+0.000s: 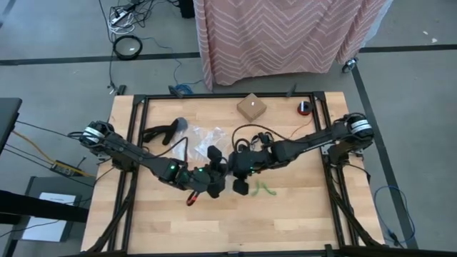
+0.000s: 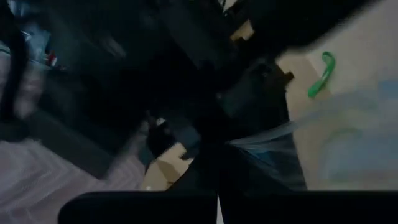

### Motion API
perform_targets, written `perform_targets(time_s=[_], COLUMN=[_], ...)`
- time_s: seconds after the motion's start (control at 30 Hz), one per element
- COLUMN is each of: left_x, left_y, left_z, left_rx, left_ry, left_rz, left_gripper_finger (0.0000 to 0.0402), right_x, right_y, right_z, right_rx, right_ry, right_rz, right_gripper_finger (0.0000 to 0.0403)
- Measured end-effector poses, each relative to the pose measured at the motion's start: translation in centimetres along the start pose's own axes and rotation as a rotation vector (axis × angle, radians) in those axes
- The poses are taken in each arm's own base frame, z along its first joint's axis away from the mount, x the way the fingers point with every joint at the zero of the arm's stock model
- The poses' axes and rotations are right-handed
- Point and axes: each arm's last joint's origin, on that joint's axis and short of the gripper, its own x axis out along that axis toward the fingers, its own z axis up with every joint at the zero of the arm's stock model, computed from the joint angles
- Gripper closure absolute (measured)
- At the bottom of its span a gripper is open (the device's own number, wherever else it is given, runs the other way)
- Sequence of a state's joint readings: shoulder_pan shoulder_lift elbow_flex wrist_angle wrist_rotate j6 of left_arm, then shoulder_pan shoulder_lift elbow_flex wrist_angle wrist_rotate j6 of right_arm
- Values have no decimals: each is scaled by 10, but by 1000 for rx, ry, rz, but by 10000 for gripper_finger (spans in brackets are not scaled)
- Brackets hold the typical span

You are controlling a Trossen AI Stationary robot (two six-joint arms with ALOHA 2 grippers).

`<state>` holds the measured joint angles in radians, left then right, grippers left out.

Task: Sort rubber bands
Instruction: Open the transparent zip bag

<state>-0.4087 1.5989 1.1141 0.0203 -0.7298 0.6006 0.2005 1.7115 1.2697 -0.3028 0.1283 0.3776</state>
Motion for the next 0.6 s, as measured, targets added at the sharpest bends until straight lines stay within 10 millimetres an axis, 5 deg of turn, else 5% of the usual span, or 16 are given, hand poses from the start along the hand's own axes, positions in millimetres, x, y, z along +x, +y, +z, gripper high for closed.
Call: perform_targets(time_s=[0.6], left_x=[-33], left_y=[-10], left_z=[7], left_rx=[147], left_ry=[76], left_rz=[71], left_gripper_finger=[401], right_x=[16], right_y=[-12], right_z=[-10], right_rx=[7], right_ry=[62], right_rz=[-133], right_gripper_finger=[403])
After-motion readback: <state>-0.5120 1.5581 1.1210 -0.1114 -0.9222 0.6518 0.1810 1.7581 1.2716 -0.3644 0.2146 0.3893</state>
